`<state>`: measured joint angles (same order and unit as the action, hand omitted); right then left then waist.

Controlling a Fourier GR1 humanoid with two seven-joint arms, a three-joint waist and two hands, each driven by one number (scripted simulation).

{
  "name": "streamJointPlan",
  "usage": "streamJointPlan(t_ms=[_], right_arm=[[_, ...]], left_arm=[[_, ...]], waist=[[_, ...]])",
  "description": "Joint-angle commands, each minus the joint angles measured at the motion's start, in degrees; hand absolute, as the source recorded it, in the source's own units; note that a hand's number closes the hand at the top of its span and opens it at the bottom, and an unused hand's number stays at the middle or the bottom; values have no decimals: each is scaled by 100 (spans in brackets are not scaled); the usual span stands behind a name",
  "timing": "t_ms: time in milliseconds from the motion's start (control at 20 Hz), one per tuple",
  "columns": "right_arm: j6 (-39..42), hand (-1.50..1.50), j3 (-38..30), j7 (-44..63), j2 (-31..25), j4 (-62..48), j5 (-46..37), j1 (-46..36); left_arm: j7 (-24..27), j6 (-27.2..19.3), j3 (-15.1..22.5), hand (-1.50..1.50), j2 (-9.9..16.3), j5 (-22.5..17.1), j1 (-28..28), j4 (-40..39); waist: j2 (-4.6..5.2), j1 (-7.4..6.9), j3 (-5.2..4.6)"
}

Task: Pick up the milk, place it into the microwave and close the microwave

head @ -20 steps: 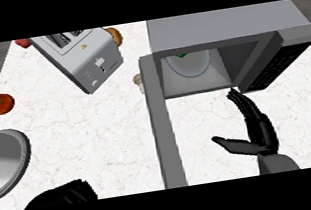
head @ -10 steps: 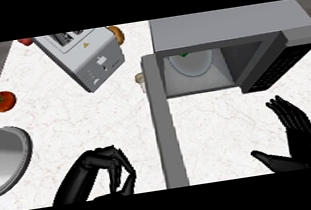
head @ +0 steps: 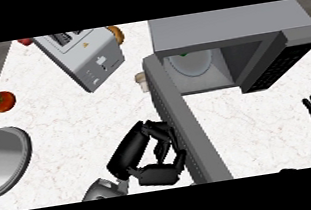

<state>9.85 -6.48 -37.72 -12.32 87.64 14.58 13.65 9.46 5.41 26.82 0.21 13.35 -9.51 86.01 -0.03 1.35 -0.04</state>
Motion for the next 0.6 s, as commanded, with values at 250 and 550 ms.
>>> streamJointPlan(t_ms=[250,550], right_arm=[[393,-150,-193,695,-377,1087,554,122],[548,-150,-44,1025,-477,1395,700,-130]], left_arm=[[-288,-1760,1617,150,-19,-1085,-1513,-2129],[-422,-2151,2537,150,-19,-2099,-2475,-2898]], waist=[[40,191,-6],[93,444,-11]])
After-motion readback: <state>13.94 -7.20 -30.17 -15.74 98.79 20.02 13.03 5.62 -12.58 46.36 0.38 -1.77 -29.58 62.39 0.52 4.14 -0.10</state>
